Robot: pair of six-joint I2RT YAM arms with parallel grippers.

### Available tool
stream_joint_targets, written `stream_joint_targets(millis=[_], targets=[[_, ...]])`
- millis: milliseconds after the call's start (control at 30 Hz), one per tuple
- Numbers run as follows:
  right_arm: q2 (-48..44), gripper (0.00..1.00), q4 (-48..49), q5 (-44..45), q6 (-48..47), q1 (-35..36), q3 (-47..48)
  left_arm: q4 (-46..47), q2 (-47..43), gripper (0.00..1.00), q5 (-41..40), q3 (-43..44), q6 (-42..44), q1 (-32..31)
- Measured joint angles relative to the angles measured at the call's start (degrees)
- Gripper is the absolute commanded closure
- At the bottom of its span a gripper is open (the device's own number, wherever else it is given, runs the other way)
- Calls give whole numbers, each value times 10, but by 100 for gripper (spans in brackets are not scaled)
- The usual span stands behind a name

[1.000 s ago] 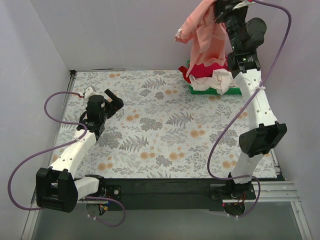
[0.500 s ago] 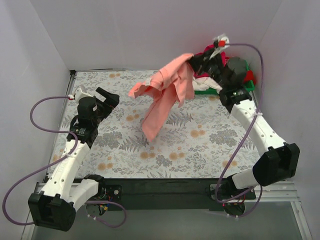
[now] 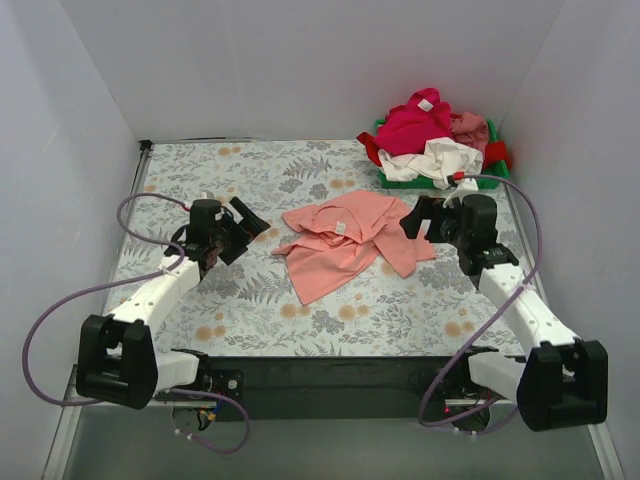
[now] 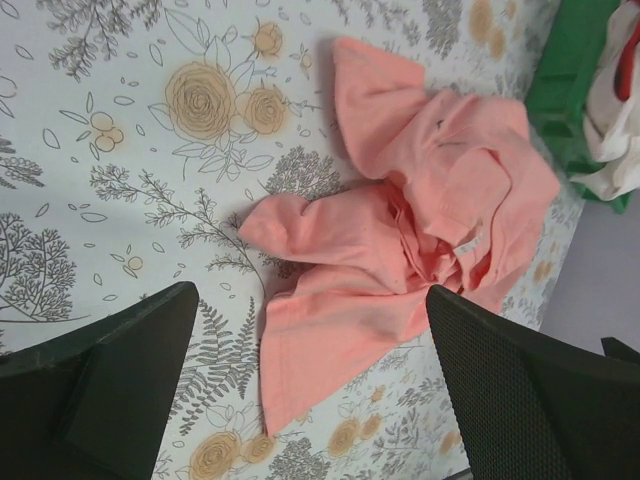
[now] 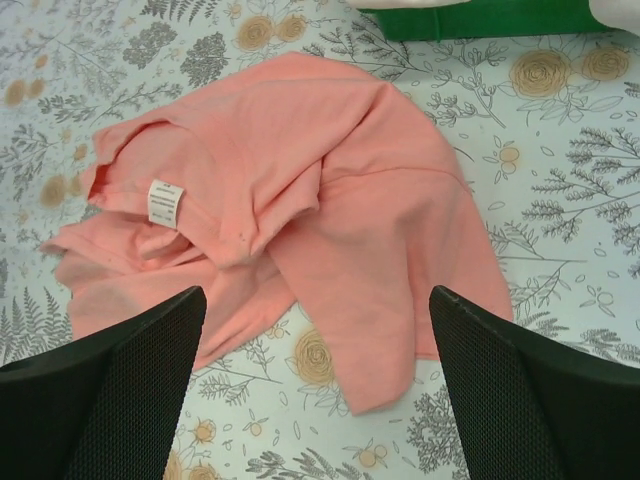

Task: Fold and stack the t-shirts
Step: Move the tshirt to the center of the board, then flatten the tshirt out

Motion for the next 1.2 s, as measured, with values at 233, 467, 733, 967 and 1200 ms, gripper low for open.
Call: stream_joint_targets(millis=[233,467,733,967,1200], targets=[[-119,2,1,-3,3,2,-140,24,117,2,22,27,13,-27],[-130,2,-19,-4,19,2,-184,51,216,2,33,120,25,-91],[-135,2,-18,8,26,2,-186,64,312,10,36,203,32,-119],[-135,2,-22,28,28,2,-193,64,385,36,39,257,33,-128],[-110,2,-22,58,23,2,-193,63,415,76,43,286,31,-133]])
